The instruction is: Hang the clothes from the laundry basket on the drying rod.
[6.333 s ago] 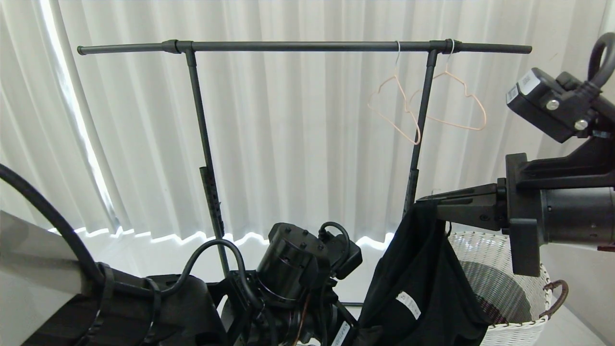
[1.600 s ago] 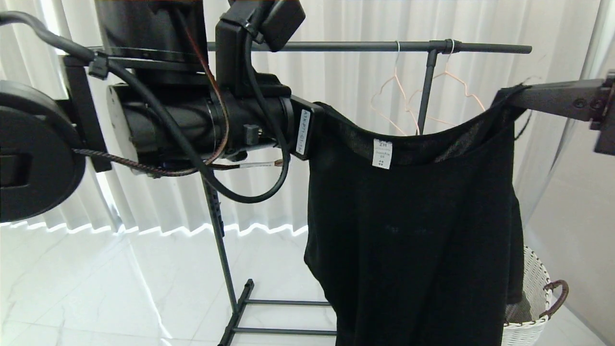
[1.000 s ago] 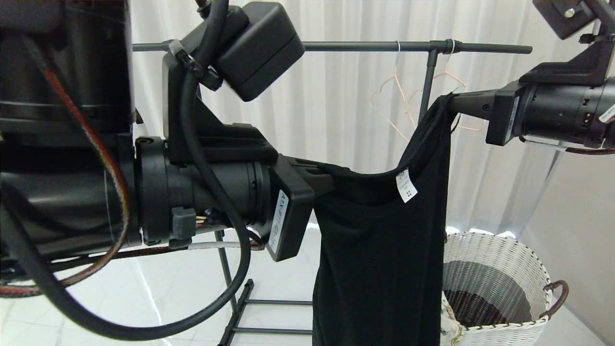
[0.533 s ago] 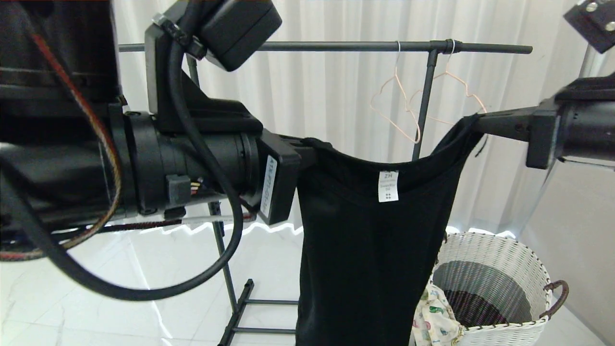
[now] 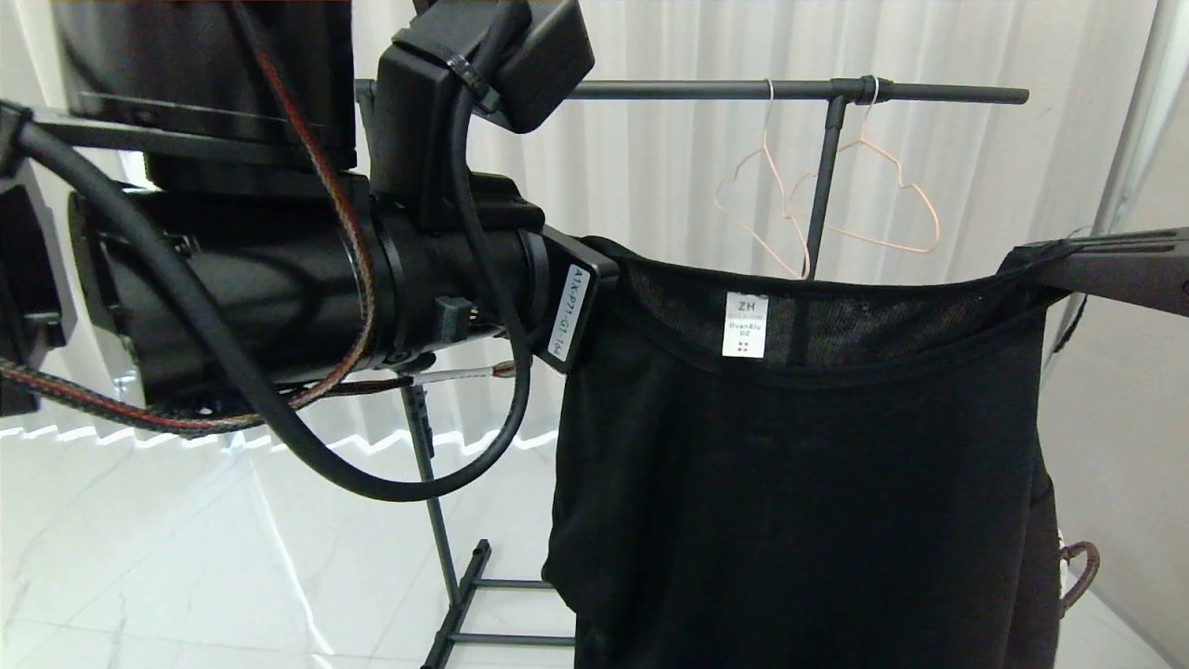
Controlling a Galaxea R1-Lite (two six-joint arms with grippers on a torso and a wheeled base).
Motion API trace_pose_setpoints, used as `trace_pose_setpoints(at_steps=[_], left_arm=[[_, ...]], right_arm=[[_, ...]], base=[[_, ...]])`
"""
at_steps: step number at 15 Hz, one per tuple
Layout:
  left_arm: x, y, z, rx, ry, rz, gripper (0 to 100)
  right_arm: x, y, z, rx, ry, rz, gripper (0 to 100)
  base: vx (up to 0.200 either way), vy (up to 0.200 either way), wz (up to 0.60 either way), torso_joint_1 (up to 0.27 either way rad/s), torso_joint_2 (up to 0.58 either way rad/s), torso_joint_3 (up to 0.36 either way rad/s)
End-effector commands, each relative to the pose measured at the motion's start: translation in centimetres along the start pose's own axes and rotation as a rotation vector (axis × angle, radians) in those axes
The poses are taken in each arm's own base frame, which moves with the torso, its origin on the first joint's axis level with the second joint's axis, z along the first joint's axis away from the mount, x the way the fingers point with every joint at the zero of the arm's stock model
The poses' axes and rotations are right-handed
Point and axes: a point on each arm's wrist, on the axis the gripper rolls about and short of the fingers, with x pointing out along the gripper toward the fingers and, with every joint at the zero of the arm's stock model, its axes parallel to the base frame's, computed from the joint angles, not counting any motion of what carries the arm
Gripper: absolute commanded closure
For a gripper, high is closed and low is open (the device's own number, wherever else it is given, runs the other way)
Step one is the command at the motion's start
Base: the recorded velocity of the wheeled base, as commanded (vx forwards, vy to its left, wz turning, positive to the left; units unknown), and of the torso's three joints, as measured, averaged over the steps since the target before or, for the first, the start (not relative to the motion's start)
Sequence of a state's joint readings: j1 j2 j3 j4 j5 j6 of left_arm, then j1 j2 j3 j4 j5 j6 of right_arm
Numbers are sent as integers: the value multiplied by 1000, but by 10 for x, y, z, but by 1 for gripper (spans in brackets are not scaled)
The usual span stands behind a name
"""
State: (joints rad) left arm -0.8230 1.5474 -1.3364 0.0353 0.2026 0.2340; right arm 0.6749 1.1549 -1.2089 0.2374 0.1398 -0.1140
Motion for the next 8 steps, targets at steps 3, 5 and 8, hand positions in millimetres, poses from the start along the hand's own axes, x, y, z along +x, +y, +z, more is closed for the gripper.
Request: trace_pose_setpoints(at_steps=[3,5,8], left_arm=[[1,-3,1,13,3,8,100],[2,-3,3,12,-4,10,100],[5,-3,6,12,-9,13,100]], right_arm=[[-6,1,-1,-4,-4,-22,0],[-6,1,-1,-2,-2,-28,0],[-13,2,-6,-1,-2,-28,0]], base=[[0,0,0,0,0,0],[0,0,0,0,0,0],[0,0,0,0,0,0]])
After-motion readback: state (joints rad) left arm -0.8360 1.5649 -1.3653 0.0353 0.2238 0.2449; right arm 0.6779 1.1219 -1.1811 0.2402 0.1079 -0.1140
